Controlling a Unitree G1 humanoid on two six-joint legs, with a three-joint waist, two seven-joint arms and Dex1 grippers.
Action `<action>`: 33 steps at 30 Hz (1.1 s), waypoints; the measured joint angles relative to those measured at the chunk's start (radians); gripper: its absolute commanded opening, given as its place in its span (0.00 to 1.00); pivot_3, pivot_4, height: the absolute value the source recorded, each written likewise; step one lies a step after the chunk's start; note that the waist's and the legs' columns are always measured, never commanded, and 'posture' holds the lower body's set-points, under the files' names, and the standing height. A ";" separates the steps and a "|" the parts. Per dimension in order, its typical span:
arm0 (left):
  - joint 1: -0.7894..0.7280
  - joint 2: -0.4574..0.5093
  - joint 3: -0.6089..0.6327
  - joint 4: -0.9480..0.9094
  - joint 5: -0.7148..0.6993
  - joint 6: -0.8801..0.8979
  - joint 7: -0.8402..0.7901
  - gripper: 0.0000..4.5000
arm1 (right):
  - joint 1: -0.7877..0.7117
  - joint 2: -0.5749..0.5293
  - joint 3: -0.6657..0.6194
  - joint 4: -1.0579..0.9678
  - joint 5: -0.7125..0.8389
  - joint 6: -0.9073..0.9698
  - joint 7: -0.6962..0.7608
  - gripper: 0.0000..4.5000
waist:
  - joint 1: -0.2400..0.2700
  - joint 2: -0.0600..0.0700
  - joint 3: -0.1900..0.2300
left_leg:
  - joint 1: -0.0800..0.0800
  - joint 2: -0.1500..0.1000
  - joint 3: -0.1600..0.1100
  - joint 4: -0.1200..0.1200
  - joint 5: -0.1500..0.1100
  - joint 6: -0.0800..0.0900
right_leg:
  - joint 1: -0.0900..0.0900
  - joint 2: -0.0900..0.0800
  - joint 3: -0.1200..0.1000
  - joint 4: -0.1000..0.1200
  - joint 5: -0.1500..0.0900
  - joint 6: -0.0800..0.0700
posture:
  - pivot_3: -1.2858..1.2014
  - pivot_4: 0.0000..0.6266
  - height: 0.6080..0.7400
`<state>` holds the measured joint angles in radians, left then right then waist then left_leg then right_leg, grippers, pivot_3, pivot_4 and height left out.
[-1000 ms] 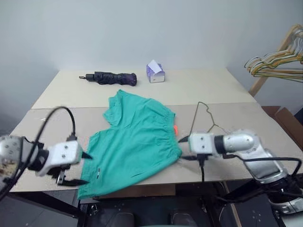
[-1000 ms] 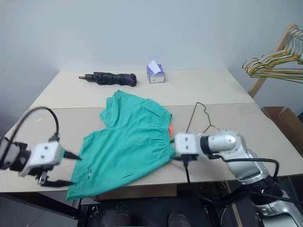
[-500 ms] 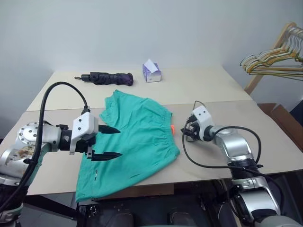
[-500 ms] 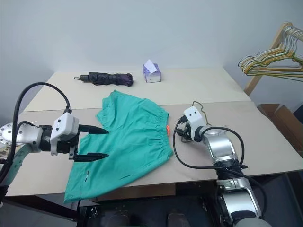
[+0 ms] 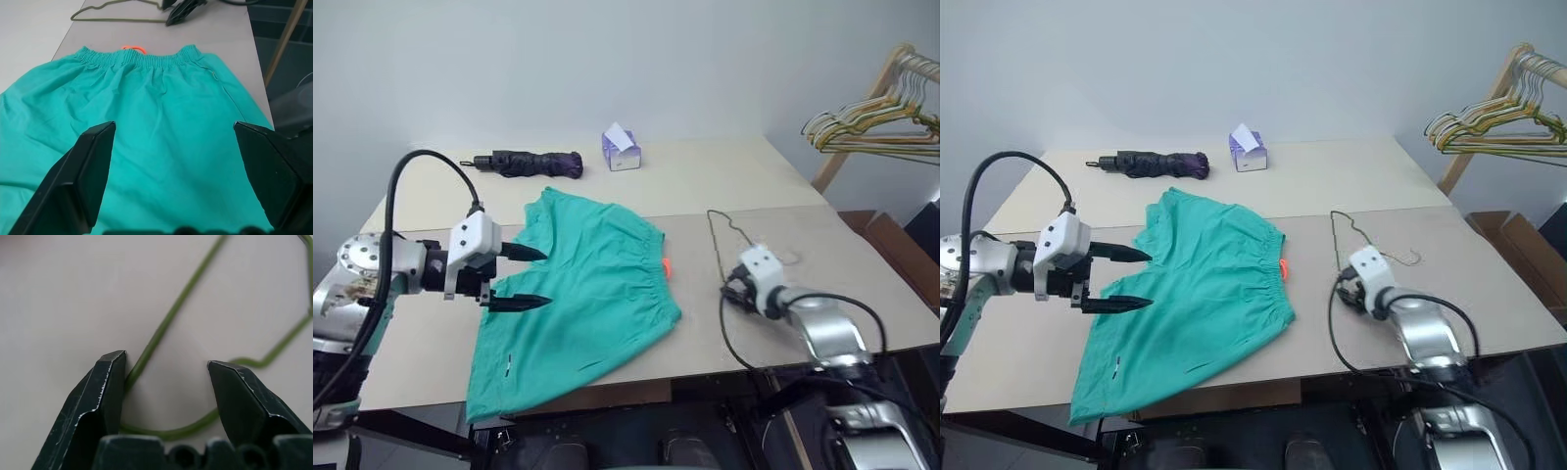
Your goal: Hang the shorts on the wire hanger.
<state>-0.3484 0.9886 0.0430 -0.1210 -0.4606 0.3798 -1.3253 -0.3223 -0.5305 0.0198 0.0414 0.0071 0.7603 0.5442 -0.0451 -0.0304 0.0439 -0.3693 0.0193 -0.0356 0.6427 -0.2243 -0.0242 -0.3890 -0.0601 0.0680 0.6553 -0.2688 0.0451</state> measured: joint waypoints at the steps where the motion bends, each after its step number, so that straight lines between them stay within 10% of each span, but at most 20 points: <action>1: -0.002 0.000 0.000 0.002 0.001 -0.002 -0.001 0.92 | 0.030 -0.009 -0.038 -0.032 0.031 0.017 0.020 0.69 | -0.002 0.000 0.000 | 0.000 0.000 0.000 0.000 0.000 0.000 | 0.000 0.000 0.000 0.000 0.000 0.000 | 0.50 0.00 1.00; 8: -0.013 -0.040 0.001 -0.046 -0.035 0.062 0.048 0.92 | -0.066 -0.071 -0.305 -0.113 0.252 0.167 0.077 0.69 | -0.028 0.002 0.001 | 0.000 0.001 0.000 0.000 0.000 0.001 | -0.001 0.001 0.001 0.001 0.000 0.000 | 0.51 0.00 1.00; 33: 0.080 -0.122 0.021 -0.221 -0.145 0.171 0.178 0.92 | -0.345 0.134 0.046 0.382 0.055 0.076 -0.157 0.69 | -0.025 0.002 0.002 | -0.001 0.000 0.001 0.000 -0.001 0.001 | -0.002 0.001 0.002 0.001 0.004 -0.007 | 0.52 0.00 1.00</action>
<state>-0.2689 0.8671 0.0639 -0.3421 -0.6055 0.5504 -1.1478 -0.6672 -0.3965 0.0660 0.4230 0.0625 0.8361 0.3875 -0.0701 -0.0280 0.0455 -0.3699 0.0193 -0.0350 0.6424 -0.2251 -0.0229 -0.3905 -0.0595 0.0698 0.6560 -0.2644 0.0382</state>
